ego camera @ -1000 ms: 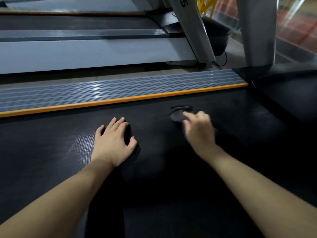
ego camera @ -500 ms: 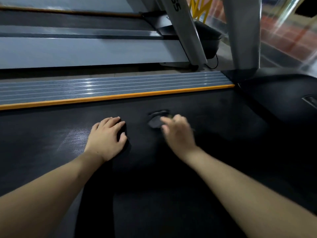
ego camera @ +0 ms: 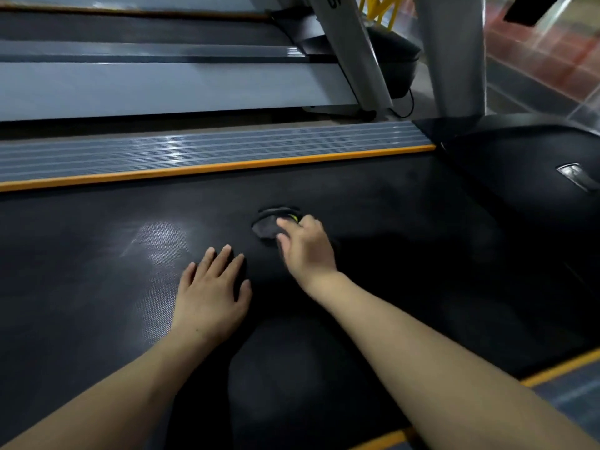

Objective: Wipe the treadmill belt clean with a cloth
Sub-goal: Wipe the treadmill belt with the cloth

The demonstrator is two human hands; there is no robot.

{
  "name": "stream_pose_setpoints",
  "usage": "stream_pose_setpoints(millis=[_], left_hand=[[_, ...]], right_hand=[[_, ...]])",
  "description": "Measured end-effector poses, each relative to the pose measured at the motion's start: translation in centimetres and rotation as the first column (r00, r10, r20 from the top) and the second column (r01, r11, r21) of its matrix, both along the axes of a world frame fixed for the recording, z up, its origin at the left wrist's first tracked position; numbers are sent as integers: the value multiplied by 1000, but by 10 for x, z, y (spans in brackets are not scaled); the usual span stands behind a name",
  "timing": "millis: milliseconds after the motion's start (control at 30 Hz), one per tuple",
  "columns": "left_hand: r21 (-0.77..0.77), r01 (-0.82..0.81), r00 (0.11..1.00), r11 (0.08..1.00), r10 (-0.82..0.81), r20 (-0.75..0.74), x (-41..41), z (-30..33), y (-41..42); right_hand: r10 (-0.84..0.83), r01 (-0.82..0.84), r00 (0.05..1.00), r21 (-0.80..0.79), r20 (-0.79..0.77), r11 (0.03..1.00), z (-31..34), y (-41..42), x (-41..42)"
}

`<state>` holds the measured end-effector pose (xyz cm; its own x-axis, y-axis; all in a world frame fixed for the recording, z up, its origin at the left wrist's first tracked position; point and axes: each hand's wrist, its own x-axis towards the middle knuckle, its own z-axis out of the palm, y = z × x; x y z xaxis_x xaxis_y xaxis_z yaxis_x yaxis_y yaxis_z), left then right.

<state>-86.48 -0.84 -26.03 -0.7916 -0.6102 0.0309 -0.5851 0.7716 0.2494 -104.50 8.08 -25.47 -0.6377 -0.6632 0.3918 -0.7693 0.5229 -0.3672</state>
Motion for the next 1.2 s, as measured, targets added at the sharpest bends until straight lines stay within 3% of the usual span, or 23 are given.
stream_pose_setpoints(millis=[67,200,333,500,567,667,767,833,900,967,1033,1100,1200], left_hand=[[1,-12,1000,1000,12,-23,4,-6,6],[-11,-26,998,1000,25,-54,0,-8,8],[-22,-16,999,1000,15,-47,0,-7,8],[-5,-22,998,1000,22,-54,0,-7,8],[-12,-24,998,1000,23,-65,0,-8,9],[-38,-24,998,999,21,-57,0,-8,9],[-42,-15,998,999,13,-59,0,-7,8],[-44,-16,998,999,13,-68,1,-7,8],[-44,-16,998,999,13,-64,0,-8,7],[-47,-20,998,999,17,-64,-1,-9,7],[-53,-19,998,998,16,-62,-1,-9,8],[-61,-20,998,998,16,-67,0,-9,9],[-60,-22,997,998,17,-70,0,-9,9]], right_hand=[[-56,60,994,39,-97,997,0,25,-29],[-356,366,925,63,-135,928,8,94,-109],[-317,312,948,105,35,944,7,98,-116],[-383,380,905,54,186,923,11,76,-89],[-283,280,946,42,159,959,13,51,-55],[-1,-3,986,20,169,1000,5,10,10],[107,-119,974,48,197,992,4,14,6],[75,-86,993,126,89,988,3,41,-32],[-113,108,993,160,23,981,4,75,-82],[-350,334,934,167,74,928,7,107,-119],[-486,460,868,202,104,865,11,113,-123],[-502,482,861,183,81,857,12,91,-92],[-307,294,948,129,90,947,6,39,-24]])
